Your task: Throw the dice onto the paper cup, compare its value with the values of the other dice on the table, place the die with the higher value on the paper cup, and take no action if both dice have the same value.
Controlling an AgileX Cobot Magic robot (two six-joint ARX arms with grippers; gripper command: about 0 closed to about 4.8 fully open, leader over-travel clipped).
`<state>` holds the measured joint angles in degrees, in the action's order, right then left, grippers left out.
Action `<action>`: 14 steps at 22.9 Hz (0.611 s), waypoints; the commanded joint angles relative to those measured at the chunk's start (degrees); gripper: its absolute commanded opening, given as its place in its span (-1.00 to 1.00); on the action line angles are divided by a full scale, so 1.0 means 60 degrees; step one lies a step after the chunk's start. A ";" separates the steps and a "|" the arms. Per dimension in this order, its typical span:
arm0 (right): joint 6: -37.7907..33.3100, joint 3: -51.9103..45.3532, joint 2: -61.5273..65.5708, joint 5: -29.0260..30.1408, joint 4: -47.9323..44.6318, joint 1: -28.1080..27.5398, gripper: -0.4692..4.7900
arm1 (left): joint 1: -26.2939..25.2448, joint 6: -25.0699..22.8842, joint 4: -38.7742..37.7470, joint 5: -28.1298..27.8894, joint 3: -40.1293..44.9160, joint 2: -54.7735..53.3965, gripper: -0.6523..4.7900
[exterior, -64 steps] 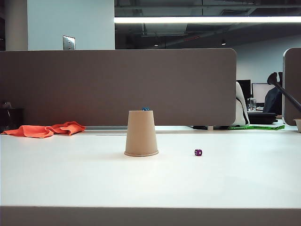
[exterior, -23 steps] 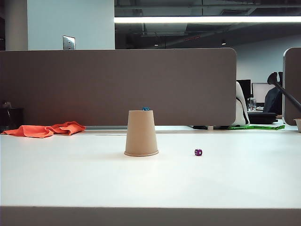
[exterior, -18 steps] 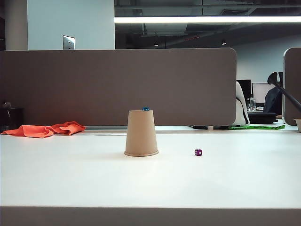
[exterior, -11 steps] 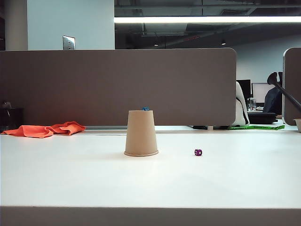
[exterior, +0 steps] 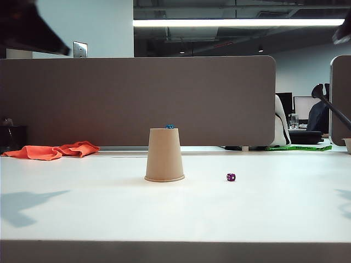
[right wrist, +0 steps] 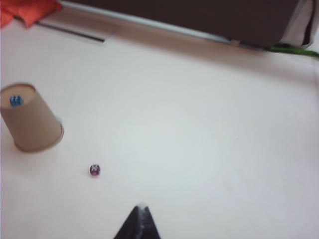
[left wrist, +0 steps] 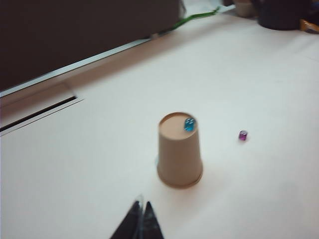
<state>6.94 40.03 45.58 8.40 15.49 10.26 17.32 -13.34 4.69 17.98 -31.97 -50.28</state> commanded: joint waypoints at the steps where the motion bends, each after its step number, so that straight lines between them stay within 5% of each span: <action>1: 0.0142 0.0087 0.0776 -0.0495 -0.0583 0.0557 -0.83 | 0.0149 -0.0036 0.0889 0.0022 -0.0484 -0.1056 -0.78; 3: 0.0138 0.0087 0.1333 -0.0484 -0.1209 0.0787 -0.83 | 0.0149 -0.0423 0.1217 0.0222 -0.0801 -0.1880 -0.78; 6: 0.0135 0.0087 0.2127 -0.0466 -0.2455 0.1035 -0.83 | 0.0149 -0.1847 0.2120 0.1708 -0.1279 -0.3257 -0.78; 10: 0.0135 0.0087 0.2838 -0.0335 -0.3067 0.1031 -0.83 | 0.0149 -0.2218 0.3184 0.2259 -0.1749 -0.4732 -0.75; 12: 0.0135 0.0084 0.3060 -0.0342 -0.3071 0.1031 -0.82 | 0.0149 -0.2623 0.3479 0.2747 -0.2047 -0.5413 -0.53; 14: 0.0135 0.0084 0.3235 -0.0280 -0.3173 0.1035 -0.83 | 0.0149 -0.2787 0.3559 0.3020 -0.2437 -0.6007 -0.51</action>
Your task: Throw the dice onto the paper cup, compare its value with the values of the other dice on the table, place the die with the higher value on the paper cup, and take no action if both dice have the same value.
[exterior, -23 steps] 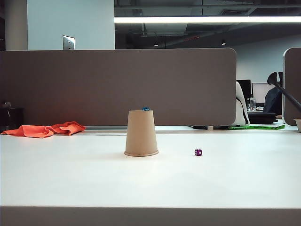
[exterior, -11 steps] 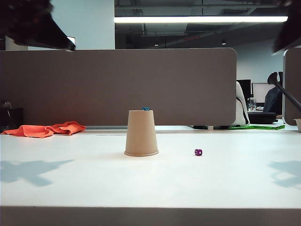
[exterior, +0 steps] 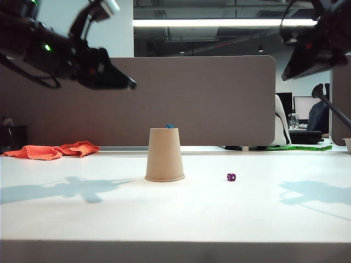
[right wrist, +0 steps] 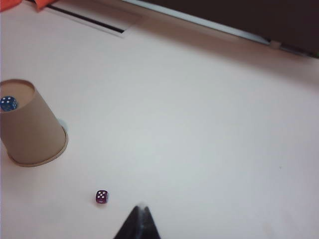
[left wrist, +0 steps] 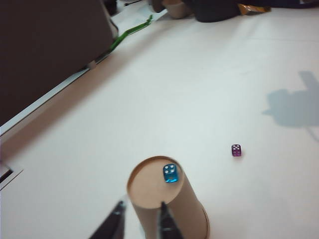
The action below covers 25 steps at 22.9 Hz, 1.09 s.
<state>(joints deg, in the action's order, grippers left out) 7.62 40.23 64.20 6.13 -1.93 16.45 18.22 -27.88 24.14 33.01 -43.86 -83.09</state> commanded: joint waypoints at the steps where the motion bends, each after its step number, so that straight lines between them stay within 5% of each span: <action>1: 0.0022 0.0051 0.0149 0.0098 -0.0299 0.0000 -0.82 | 0.0000 -0.0361 0.0306 0.0546 -0.0648 -0.0758 -0.51; 4: 0.0022 0.0051 0.0248 0.0102 -0.0517 0.0000 -0.82 | 0.0000 -0.0393 0.0310 0.1009 -0.1435 -0.1552 -0.51; 7: 0.0022 0.0047 0.0284 0.0106 -0.0506 0.0000 -0.83 | 0.0000 -0.0393 0.0280 0.1694 -0.1807 -0.1902 -0.27; 12: 0.0022 0.0051 0.0284 0.0106 -0.0510 0.0000 -0.83 | 0.0007 -0.0452 -0.0080 0.2871 -0.1840 -0.1953 -0.26; 25: 0.0022 0.0047 0.0288 0.0106 -0.0499 0.0004 -0.83 | 0.0576 -0.1617 -0.0430 0.2444 -0.1840 -0.2433 -0.20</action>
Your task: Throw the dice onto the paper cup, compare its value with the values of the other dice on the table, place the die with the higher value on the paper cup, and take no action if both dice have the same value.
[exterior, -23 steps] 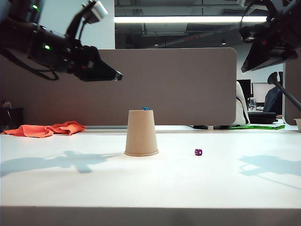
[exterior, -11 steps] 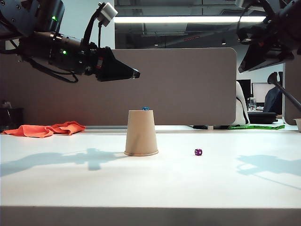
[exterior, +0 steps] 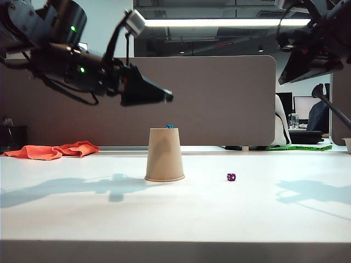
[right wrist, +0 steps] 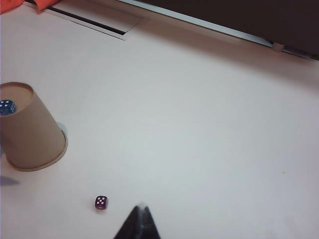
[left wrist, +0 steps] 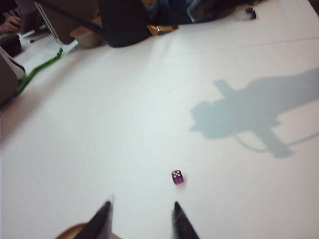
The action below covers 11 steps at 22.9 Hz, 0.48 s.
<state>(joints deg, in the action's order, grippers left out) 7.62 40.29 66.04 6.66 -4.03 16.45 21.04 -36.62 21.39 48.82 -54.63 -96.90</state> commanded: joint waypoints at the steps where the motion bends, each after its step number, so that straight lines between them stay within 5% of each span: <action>1: 0.0022 0.0036 -0.0022 0.0018 -0.0131 0.0004 -0.82 | 0.0135 -0.0157 0.0047 -0.0306 -0.0044 -0.0200 -0.20; 11: 0.0018 0.0036 -0.0022 0.0164 0.0000 0.0004 -0.82 | 0.0186 -0.0146 0.0557 -0.1341 -0.0051 -0.0415 -0.20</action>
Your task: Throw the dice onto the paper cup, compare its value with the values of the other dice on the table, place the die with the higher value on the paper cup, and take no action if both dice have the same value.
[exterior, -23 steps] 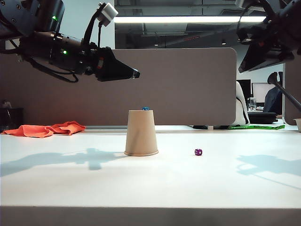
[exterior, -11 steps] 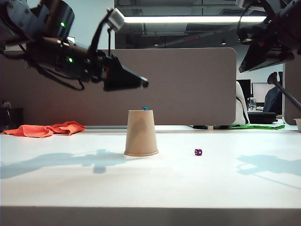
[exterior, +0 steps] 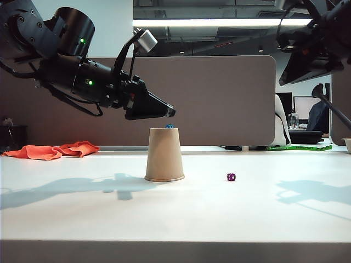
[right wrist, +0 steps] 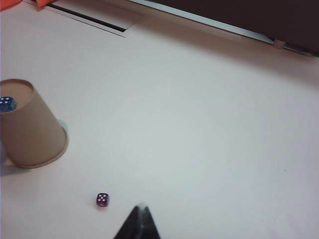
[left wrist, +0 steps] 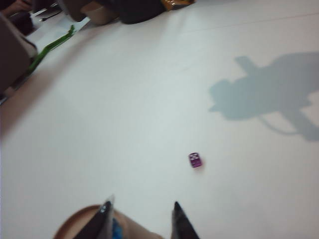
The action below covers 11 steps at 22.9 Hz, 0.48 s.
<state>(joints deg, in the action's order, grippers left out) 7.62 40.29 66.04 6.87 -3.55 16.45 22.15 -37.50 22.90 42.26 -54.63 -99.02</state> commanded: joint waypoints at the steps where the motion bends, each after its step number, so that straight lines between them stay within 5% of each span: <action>1: 0.0018 0.0036 -0.0022 0.0124 -0.0080 0.0004 -0.82 | -0.0004 0.0007 0.0372 -0.0270 -0.0051 -0.0095 -0.20; 11: 0.0018 0.0036 -0.0022 0.0124 -0.0087 0.0004 -0.83 | -0.0004 0.0648 0.0557 -0.0685 -0.0754 -0.0852 -0.20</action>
<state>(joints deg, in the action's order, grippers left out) 7.62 40.29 66.04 7.35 -3.55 16.45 22.09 -34.39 25.71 38.20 -58.33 -103.98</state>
